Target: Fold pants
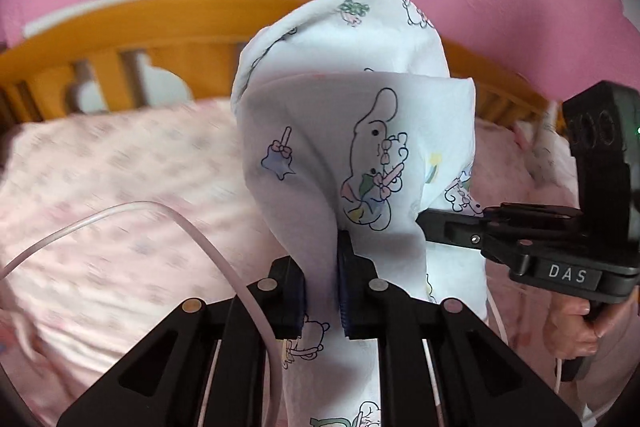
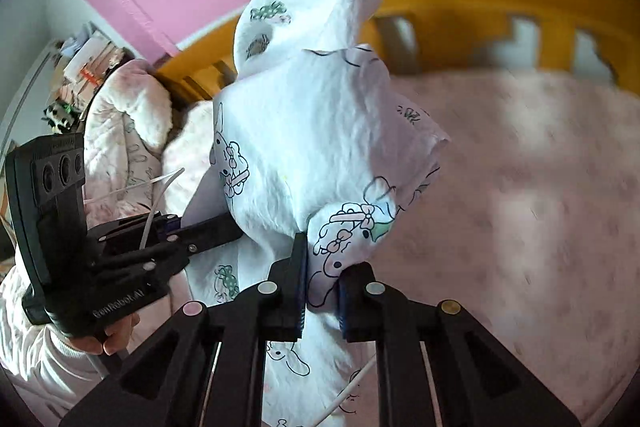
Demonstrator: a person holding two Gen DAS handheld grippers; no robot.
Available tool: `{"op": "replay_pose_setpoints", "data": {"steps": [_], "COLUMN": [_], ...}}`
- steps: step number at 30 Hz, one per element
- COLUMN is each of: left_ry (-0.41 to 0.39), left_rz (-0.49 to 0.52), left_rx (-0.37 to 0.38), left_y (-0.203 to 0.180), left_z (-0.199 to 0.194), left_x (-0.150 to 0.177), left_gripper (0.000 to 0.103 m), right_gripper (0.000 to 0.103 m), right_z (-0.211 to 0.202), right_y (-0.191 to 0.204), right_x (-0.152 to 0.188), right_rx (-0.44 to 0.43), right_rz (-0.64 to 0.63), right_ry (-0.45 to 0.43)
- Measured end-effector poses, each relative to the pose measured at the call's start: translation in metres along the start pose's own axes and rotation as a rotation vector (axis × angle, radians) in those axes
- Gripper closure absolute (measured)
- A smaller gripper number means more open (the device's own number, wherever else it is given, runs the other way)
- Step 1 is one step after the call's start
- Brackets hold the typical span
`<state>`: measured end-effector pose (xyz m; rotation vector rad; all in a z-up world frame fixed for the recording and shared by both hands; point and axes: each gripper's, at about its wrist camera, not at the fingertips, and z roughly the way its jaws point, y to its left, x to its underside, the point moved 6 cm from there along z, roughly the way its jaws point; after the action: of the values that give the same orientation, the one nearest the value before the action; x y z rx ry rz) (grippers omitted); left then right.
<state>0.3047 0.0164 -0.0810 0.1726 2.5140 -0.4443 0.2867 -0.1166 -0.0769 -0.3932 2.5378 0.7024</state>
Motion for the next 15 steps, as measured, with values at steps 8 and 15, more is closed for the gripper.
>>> {"op": "replay_pose_setpoints", "data": {"steps": [8, 15], "left_ry": [-0.051, 0.031], "left_rz": [-0.08, -0.168], "left_rx": [-0.179, -0.332], "left_y": [0.107, 0.195], "left_z": [-0.002, 0.051], "left_x": [-0.033, -0.017], "left_gripper": [0.091, 0.088], "right_gripper": [0.091, 0.083], "right_z": [0.088, 0.209], "right_y": [0.053, 0.068], "right_x": [-0.064, -0.081], "right_rx": [-0.049, 0.033], "right_rz": [0.031, 0.073], "right_ry": [0.04, 0.162]}}
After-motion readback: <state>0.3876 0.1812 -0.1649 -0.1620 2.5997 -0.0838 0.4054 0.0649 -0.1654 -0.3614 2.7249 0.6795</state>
